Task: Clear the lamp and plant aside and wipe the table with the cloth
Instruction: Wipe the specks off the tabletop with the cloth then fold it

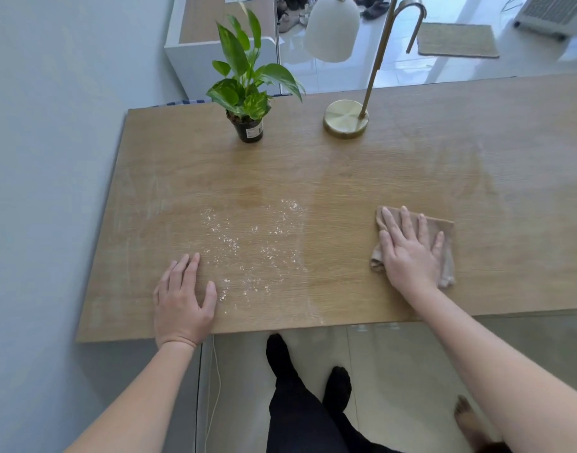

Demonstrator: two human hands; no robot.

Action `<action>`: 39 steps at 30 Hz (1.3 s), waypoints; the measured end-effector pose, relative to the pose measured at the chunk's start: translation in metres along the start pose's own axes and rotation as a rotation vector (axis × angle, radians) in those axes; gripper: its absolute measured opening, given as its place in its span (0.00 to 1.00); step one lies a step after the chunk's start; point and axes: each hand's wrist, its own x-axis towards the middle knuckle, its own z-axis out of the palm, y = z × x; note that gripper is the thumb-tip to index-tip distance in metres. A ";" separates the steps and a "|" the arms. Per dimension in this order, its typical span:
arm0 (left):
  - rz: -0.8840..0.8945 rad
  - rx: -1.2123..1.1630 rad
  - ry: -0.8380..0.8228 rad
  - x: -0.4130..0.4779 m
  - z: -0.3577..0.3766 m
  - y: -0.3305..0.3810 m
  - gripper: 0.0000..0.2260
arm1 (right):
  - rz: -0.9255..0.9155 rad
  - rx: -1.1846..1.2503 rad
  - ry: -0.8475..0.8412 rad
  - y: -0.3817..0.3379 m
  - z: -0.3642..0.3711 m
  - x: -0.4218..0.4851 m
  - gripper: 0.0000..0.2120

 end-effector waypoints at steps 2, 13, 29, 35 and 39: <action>-0.002 -0.007 -0.003 -0.002 0.000 0.001 0.31 | -0.002 0.001 -0.007 -0.027 0.006 0.002 0.26; -0.010 -0.017 -0.011 0.000 -0.002 0.005 0.32 | -0.397 -0.082 -0.052 0.035 0.008 -0.054 0.24; -0.009 -0.013 -0.005 0.002 0.002 -0.002 0.31 | -0.110 0.042 -0.024 -0.093 -0.008 0.110 0.26; -0.016 -0.024 0.000 0.001 0.000 -0.001 0.31 | -0.408 0.033 -0.143 -0.143 0.002 0.104 0.25; -0.018 -0.020 -0.008 0.000 -0.002 0.000 0.31 | -0.518 0.076 -0.226 -0.145 0.008 0.090 0.25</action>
